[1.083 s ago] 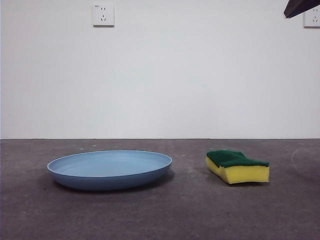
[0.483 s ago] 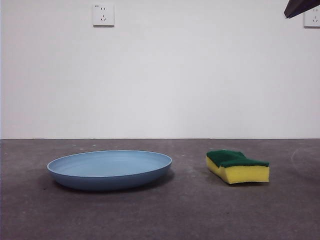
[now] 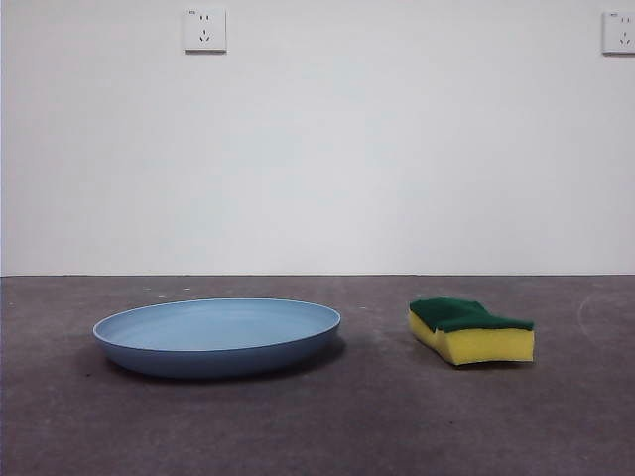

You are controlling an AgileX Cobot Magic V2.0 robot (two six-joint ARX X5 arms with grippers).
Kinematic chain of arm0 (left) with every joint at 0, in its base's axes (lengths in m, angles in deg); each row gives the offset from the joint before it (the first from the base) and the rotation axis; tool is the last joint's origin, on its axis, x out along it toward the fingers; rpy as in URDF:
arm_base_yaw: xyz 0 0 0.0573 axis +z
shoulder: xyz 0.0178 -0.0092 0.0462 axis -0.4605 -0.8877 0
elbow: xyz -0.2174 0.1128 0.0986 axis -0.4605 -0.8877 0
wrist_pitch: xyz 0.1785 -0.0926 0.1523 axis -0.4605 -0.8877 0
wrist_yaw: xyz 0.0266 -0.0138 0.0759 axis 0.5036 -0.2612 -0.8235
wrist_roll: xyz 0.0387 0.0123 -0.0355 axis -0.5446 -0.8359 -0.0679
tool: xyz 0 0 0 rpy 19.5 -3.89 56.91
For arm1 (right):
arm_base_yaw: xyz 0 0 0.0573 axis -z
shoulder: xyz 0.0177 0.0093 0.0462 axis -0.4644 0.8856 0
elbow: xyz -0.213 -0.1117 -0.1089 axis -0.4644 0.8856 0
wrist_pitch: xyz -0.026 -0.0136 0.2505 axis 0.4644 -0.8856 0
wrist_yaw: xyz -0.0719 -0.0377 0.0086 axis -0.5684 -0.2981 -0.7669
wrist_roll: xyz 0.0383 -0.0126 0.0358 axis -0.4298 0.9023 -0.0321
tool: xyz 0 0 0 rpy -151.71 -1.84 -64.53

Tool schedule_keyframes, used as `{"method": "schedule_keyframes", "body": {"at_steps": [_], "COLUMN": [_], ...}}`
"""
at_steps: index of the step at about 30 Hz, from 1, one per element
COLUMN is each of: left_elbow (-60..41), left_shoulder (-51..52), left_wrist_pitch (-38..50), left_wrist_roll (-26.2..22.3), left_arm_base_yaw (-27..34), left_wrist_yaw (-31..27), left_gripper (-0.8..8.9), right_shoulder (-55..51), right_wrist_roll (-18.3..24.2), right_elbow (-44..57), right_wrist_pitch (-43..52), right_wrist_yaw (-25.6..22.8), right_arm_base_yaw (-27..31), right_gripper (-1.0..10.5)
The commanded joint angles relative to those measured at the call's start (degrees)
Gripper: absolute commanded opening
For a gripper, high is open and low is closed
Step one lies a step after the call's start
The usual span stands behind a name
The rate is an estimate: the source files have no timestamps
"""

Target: Pick up the plate,pick up the cloth,clean the plate with the cloth

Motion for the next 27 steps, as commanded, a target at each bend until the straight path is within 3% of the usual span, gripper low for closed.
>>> {"method": "schedule_keyframes", "body": {"at_steps": [1,4,8,18,27], "left_elbow": [-0.8,-0.8,-0.8,-0.8,-0.8], "left_shoulder": [0.1,0.1,0.1,0.1,0.1], "left_wrist_pitch": [0.0,0.0,0.0,0.0,0.0], "left_wrist_roll": [0.6,0.6,0.6,0.6,0.6], "left_arm_base_yaw": [0.2,0.2,0.2,0.2,0.2], "left_wrist_yaw": [0.1,0.1,0.1,0.1,0.0], "left_gripper": [-0.03,-0.03,-0.03,-0.03,-0.03], "right_shoulder": [-3.1,-7.0,-12.3,-27.5,-33.8], "right_wrist_roll": [4.3,5.4,5.1,1.4,-2.2], "right_elbow": [5.6,13.0,22.9,40.2,44.6], "right_wrist_pitch": [7.9,16.3,20.9,21.7,18.5], "right_wrist_yaw": [7.0,11.1,11.0,11.0,11.0], "right_arm_base_yaw": [4.6,7.6,8.9,9.4,9.3], "right_gripper": [0.0,0.0,0.0,0.0,0.0]}}
